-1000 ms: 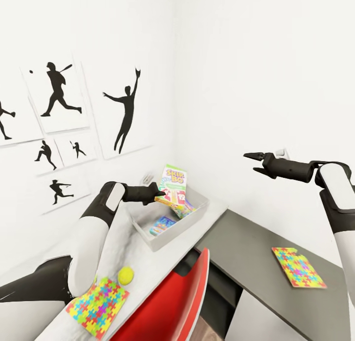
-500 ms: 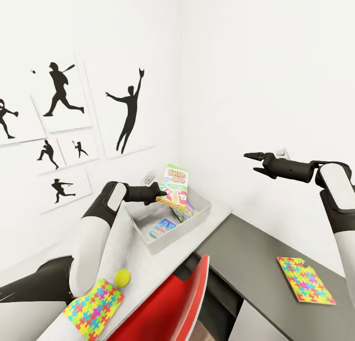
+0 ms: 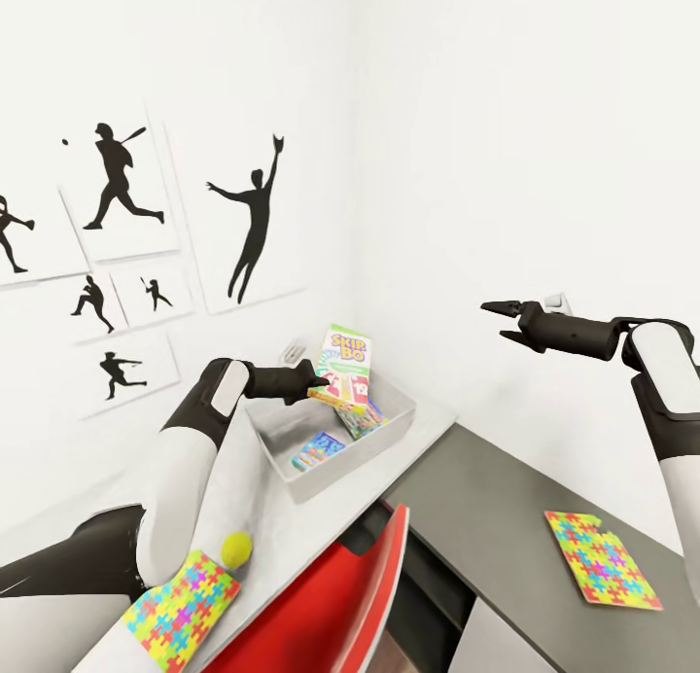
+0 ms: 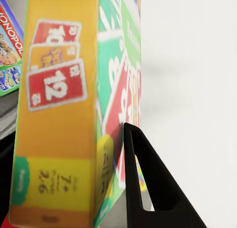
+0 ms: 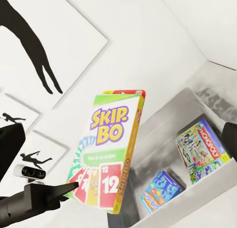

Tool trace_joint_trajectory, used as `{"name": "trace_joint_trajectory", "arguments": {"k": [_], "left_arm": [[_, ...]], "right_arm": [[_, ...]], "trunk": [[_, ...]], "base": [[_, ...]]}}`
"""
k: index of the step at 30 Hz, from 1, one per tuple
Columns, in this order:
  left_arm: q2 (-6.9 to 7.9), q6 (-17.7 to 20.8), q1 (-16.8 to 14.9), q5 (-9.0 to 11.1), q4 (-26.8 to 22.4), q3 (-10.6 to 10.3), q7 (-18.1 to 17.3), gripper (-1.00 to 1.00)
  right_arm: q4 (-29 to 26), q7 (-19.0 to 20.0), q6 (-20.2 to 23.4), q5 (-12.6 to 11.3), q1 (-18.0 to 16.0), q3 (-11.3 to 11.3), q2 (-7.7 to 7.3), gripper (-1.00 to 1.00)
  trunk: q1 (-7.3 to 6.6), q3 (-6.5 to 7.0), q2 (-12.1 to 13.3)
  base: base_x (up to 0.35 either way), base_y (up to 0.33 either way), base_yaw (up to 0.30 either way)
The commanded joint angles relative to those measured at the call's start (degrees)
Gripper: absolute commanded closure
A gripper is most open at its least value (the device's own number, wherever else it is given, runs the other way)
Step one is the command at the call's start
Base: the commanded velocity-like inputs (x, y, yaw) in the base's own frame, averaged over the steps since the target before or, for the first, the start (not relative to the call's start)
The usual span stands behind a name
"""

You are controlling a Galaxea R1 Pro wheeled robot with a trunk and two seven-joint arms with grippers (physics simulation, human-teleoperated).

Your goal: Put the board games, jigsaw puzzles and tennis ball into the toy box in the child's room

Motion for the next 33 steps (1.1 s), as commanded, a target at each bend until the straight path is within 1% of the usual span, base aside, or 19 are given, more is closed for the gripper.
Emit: {"name": "trace_joint_trajectory", "arguments": {"k": [1, 6, 19, 26, 29, 31, 33], "left_arm": [[-0.08, 0.3, -0.1, -0.6, 0.0, 0.5, -0.4, 1.00], [-0.08, 0.3, -0.1, -0.6, 0.0, 0.5, -0.4, 1.00], [-0.04, 0.3, -0.1, -0.6, 0.0, 0.5, -0.4, 1.00], [0.22, 0.3, -0.1, -0.8, 0.0, 0.4, 0.4, 1.00], [0.52, 0.3, -0.2, -1.0, 0.1, 0.3, 0.8, 1.00], [1.23, -0.2, -0.3, -1.1, 0.7, 0.3, 1.4, 1.00], [2.12, -1.4, -0.3, -1.1, 2.5, 0.3, 2.5, 1.00]], "right_arm": [[0.0, 0.1, 0.2, 0.1, -0.1, 0.0, -0.02, -1.00], [0.0, 0.1, 0.2, 0.0, -0.1, 0.0, 0.01, -1.00], [0.0, 0.1, 0.2, 0.0, -0.1, 0.0, -0.03, -1.00], [0.0, 0.1, 0.2, 0.0, -0.1, 0.0, -0.03, -1.00], [0.0, 0.1, 0.2, 0.0, -0.1, 0.0, -0.03, -1.00], [0.0, 0.1, 0.2, 0.0, -0.1, 0.0, -0.03, -1.00], [0.0, 0.1, 0.2, 0.0, -0.1, 0.0, -0.03, -1.00]], "trunk": [[0.05, -0.14, -0.1], [0.05, -0.14, -0.1], [0.05, -0.14, -0.1], [0.05, -0.14, -0.1], [0.05, -0.14, -0.1], [0.05, -0.14, -0.1], [0.05, -0.14, -0.1]], "base": [[0.135, 0.122, 0.000], [0.078, 0.058, 0.000], [0.003, 0.002, 0.000], [0.000, 0.000, 0.000], [0.000, 0.000, 0.000], [0.000, 0.000, 0.000], [0.000, 0.000, 0.000]]}}
